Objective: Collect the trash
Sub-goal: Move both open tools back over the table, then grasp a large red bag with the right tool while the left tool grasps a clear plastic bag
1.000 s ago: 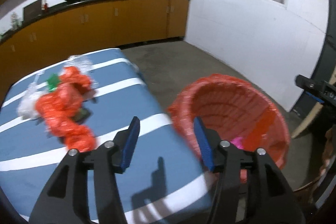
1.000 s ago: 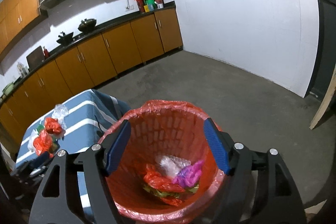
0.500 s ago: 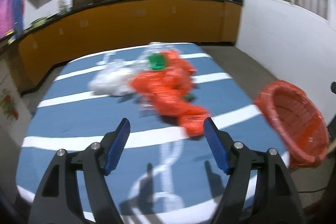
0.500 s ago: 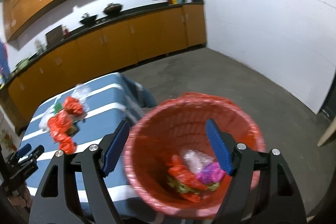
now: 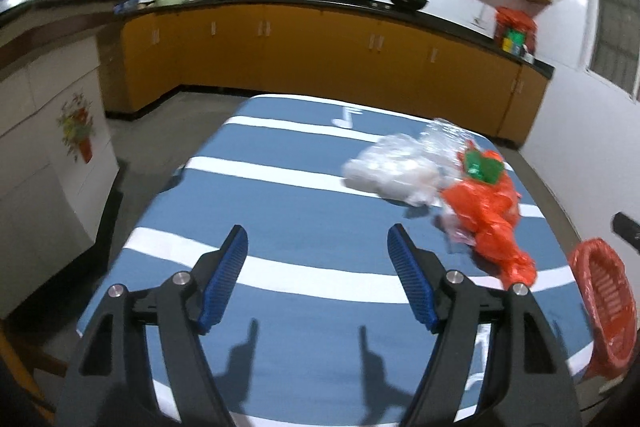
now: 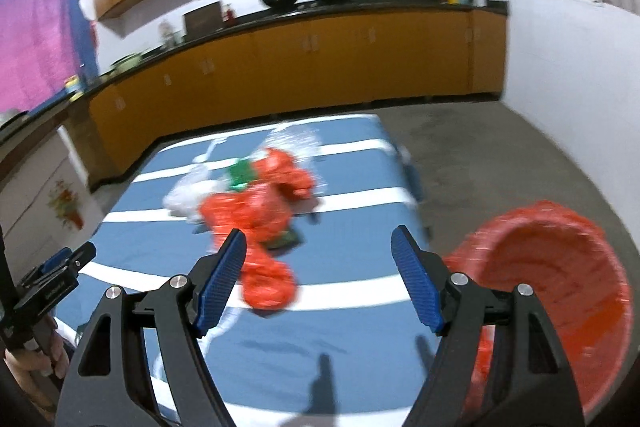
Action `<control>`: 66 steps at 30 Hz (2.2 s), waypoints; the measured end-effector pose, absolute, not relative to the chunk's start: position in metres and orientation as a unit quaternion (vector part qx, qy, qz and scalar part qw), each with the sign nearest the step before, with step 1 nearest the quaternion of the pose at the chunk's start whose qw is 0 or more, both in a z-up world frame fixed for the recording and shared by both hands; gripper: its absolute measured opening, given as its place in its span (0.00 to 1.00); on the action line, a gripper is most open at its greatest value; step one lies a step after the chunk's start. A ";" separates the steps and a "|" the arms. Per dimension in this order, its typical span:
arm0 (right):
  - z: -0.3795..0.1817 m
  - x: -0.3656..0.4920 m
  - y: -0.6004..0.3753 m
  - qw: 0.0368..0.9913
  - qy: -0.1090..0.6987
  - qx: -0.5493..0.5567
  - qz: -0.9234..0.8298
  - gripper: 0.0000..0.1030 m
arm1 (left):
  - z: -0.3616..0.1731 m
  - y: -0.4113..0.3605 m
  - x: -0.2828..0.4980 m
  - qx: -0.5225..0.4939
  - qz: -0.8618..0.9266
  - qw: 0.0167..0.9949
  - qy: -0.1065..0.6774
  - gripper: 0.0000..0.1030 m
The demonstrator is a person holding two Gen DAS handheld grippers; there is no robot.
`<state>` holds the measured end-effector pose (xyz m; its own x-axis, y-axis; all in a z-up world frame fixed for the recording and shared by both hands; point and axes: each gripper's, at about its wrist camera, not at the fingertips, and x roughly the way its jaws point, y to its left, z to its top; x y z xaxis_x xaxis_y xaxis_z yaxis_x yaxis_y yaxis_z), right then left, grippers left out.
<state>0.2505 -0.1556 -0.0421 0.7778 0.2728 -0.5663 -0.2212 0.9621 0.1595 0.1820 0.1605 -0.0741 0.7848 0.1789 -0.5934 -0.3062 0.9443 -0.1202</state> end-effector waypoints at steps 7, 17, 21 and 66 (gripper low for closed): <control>-0.071 0.281 -0.094 0.923 0.347 0.014 0.167 0.64 | -0.081 0.198 0.171 -0.128 0.165 0.930 0.302 0.70; -0.098 0.304 -0.054 0.912 0.377 -0.032 0.160 0.60 | -0.090 0.224 0.166 -0.131 0.180 0.925 0.308 0.70; -0.104 0.310 -0.055 0.909 0.388 -0.039 0.147 0.60 | -0.096 0.223 0.168 -0.133 0.175 0.923 0.315 0.70; -0.084 0.302 -0.150 0.920 0.370 0.054 0.118 0.35 | -0.118 0.101 0.381 -0.025 0.010 0.911 0.412 0.57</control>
